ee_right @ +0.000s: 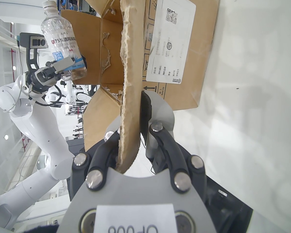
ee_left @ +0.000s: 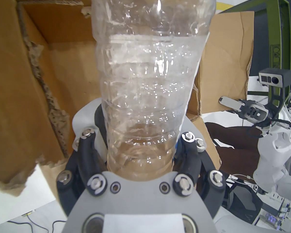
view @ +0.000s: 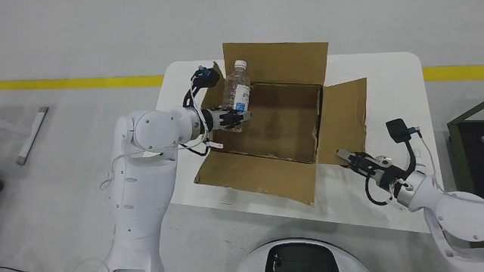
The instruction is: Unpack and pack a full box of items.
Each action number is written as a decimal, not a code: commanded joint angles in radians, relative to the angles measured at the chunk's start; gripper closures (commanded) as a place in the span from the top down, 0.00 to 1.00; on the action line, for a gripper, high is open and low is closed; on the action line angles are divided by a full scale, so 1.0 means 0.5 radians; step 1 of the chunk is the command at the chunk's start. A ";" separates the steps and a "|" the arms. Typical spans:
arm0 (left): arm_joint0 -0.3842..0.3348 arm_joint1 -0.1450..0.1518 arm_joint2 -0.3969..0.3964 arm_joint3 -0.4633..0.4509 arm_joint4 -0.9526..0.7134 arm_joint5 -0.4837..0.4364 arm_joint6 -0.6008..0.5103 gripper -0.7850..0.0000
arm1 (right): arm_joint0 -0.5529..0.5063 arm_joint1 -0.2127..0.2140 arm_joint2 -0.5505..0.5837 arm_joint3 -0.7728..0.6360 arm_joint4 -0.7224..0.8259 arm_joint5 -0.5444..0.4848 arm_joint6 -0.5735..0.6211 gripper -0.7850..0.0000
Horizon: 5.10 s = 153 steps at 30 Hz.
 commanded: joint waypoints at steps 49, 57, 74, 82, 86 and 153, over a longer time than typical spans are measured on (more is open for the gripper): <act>-0.118 0.119 0.010 0.108 -0.117 -0.015 0.035 0.00 | -0.064 0.074 0.239 -0.095 0.188 0.007 -0.078 1.00; -0.080 0.123 0.043 -0.004 -0.132 0.048 0.092 0.00 | -0.064 0.074 0.239 -0.095 0.188 0.007 -0.078 1.00; -0.437 -0.017 0.774 0.661 -0.308 0.525 0.089 0.00 | -0.088 0.077 0.257 -0.130 0.135 -0.006 -0.164 1.00; -0.437 -0.017 0.774 0.661 -0.308 0.525 0.089 0.00 | -0.100 0.091 0.350 -0.271 0.063 0.058 -0.241 1.00; -0.437 -0.017 0.774 0.661 -0.308 0.525 0.089 0.00 | -0.102 0.096 0.363 -0.307 0.064 0.080 -0.245 1.00; 0.077 0.079 0.276 -0.174 0.243 0.682 0.320 1.00 | 0.239 0.283 0.132 0.031 -2.386 0.226 1.401 0.64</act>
